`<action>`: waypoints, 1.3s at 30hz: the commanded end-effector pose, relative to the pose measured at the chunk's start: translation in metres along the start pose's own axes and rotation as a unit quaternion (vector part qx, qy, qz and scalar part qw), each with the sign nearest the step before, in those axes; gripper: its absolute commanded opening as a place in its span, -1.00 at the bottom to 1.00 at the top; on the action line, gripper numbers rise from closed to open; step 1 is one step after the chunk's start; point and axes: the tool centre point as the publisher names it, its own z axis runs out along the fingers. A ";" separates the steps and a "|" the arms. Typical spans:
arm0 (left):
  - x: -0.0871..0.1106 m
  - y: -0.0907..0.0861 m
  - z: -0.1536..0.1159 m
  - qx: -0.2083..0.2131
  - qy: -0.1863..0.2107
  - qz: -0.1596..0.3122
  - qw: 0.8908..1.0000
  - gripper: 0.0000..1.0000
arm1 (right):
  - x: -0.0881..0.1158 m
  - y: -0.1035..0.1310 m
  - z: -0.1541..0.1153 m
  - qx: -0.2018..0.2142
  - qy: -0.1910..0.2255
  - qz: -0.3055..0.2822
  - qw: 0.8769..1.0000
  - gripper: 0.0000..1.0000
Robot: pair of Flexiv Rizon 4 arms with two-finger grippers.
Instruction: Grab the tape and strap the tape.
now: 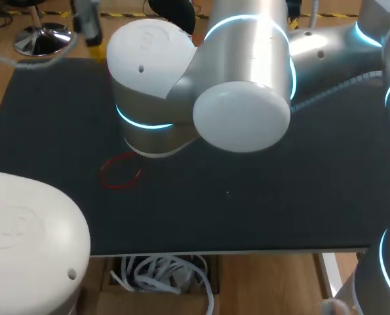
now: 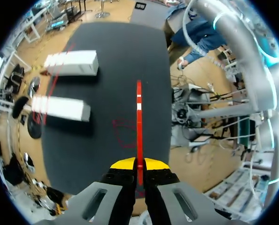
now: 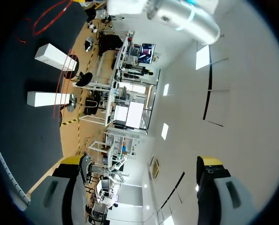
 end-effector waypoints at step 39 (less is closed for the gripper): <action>-0.018 0.258 0.032 -0.056 0.062 -0.088 0.993 1.00 | -0.002 -0.002 -0.001 -0.001 0.002 -0.002 1.000 1.00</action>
